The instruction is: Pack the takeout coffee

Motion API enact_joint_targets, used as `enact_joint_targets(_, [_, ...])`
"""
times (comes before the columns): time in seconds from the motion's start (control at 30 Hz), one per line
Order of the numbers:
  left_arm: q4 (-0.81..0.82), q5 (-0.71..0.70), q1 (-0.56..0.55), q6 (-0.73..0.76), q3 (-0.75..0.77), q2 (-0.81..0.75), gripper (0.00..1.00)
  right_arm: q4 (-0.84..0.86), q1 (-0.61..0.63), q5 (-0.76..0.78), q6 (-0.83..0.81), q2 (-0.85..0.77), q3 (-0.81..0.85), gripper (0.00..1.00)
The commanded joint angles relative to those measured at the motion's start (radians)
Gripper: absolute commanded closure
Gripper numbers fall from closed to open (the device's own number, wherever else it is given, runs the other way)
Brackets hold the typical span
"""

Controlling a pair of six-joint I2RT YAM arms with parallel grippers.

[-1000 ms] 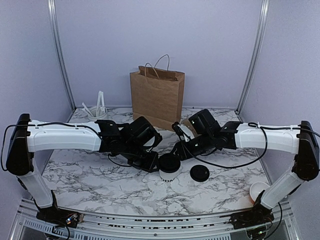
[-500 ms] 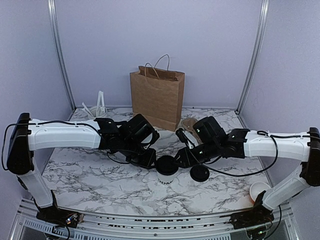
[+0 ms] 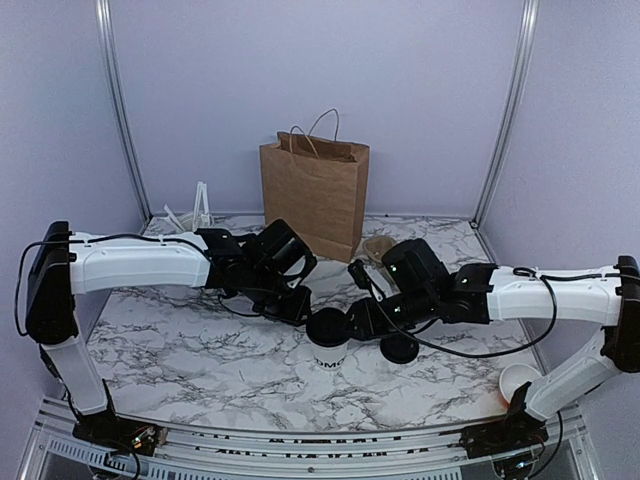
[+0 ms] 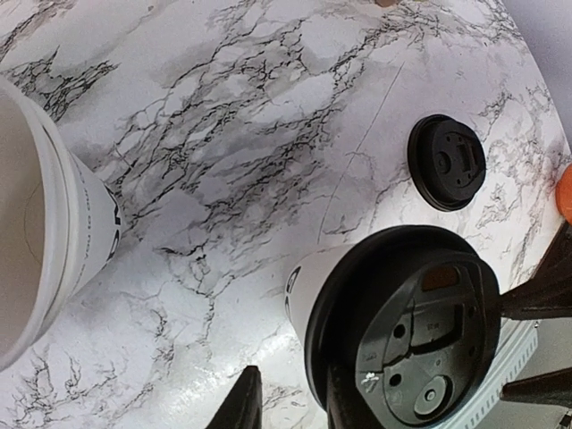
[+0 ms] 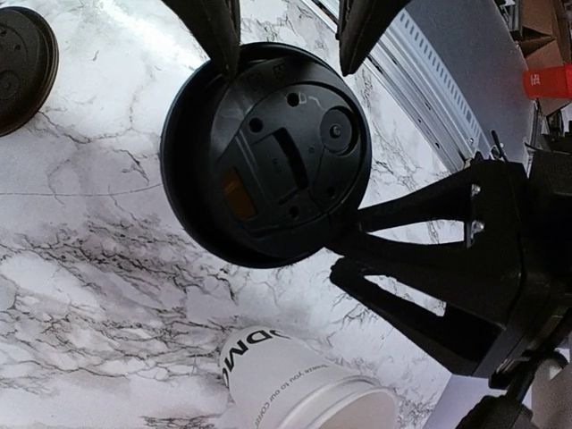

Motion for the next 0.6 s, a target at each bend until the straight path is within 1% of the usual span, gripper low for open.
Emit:
enact_joint_targets(0.0, [0.0, 0.016, -0.003, 0.039, 0.049, 0.047, 0.74, 0.092, 0.019, -0.024, 0.024, 0.012, 0.012, 0.64])
enact_joint_targets(0.3, [-0.025, 0.017, 0.0, 0.059, 0.108, 0.073, 0.74, 0.089, 0.051, -0.028, 0.043, 0.003, -0.009, 0.64])
enact_joint_targets(0.57, [-0.039, 0.013, 0.0, 0.055, 0.103, 0.045, 0.74, 0.071, 0.067, -0.029, 0.056, -0.029, -0.035, 0.64])
